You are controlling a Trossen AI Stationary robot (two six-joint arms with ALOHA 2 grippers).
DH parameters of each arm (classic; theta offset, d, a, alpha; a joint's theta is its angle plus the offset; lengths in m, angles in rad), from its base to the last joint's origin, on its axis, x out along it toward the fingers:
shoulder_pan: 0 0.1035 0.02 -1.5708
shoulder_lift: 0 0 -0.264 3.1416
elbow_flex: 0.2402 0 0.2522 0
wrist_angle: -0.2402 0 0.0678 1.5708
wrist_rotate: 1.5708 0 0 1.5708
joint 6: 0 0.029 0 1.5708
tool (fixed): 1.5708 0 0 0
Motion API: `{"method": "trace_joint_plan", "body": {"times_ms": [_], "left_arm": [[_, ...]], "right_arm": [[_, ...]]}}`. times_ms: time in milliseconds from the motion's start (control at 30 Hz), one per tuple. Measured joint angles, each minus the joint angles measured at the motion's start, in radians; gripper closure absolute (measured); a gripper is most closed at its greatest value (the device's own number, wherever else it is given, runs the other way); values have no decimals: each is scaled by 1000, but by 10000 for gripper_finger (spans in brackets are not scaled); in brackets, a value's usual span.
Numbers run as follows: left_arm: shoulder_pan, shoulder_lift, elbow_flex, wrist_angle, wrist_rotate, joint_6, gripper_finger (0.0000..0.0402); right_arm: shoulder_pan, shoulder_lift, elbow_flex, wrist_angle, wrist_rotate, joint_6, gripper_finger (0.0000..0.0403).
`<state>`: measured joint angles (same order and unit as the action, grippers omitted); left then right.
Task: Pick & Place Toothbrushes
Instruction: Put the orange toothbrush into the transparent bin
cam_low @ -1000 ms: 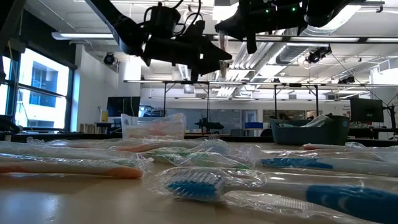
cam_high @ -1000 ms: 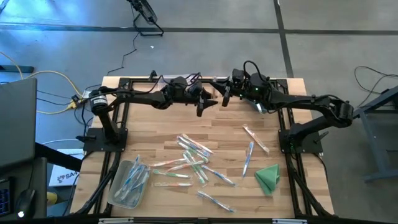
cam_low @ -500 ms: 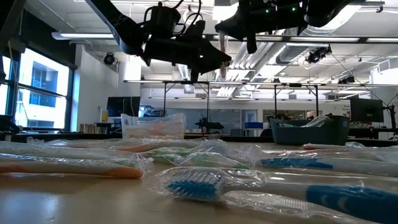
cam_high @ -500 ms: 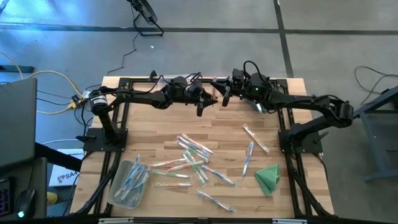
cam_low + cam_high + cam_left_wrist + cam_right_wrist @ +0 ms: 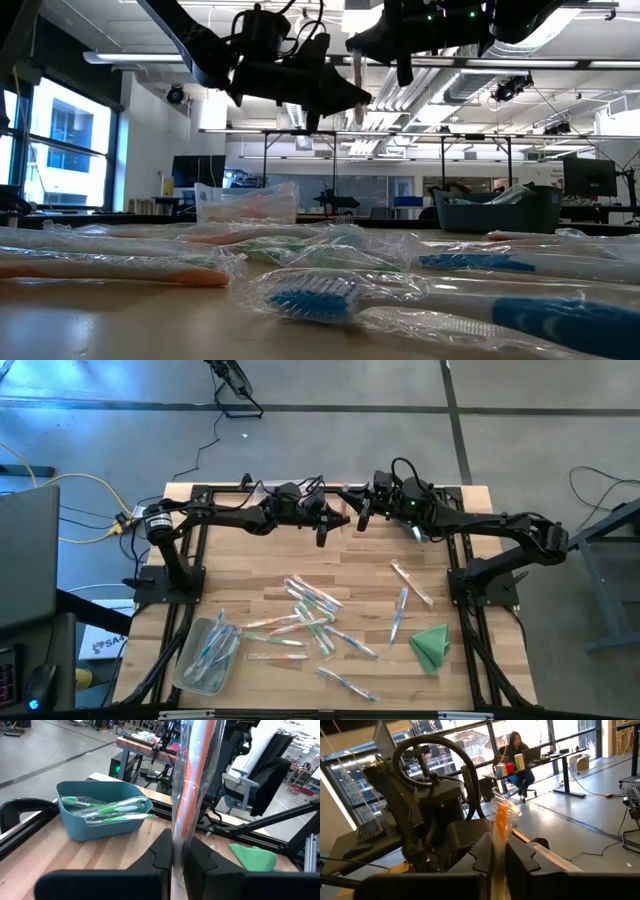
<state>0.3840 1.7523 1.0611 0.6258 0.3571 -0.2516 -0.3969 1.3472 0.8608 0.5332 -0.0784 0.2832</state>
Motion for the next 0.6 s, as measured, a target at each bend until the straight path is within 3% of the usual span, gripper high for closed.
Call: {"method": "trace_joint_plan", "body": {"times_ms": [333,600], "left_arm": [[1,0,0,0,-1,0,387],[2,0,0,-1,-1,-8,388]], "right_arm": [[0,0,0,0,-7,0,374],[0,0,0,2,-11,0,299]]}}
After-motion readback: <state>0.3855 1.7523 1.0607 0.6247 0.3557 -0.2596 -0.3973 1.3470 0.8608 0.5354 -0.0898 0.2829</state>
